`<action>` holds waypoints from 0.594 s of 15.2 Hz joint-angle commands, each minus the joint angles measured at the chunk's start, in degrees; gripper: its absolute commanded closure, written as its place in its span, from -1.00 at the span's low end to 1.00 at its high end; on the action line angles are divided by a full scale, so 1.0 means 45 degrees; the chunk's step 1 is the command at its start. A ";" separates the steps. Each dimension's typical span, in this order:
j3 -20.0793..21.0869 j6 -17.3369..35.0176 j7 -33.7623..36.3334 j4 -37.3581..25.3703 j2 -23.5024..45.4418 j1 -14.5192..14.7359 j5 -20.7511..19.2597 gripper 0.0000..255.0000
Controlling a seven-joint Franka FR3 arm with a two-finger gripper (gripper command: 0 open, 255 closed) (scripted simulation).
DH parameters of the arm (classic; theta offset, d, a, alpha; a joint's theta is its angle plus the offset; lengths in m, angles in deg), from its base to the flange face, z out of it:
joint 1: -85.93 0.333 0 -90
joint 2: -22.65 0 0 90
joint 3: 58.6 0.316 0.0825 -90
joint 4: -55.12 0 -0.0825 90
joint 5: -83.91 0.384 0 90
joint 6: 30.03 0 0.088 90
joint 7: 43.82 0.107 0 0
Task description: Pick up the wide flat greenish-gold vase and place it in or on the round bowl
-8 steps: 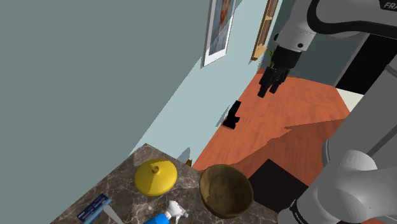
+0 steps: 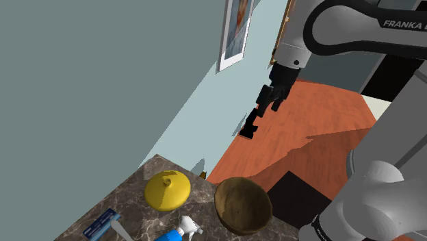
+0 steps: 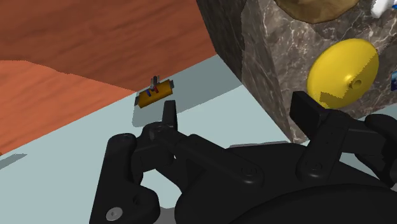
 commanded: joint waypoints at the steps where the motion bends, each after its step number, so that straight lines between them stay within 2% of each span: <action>1: 0.0498 0.0449 0.0525 0.0120 0.0335 0.0176 0.0288 -1.00; 9: 0.2424 0.2390 0.2491 -0.0014 0.2463 0.0769 0.1110 -1.00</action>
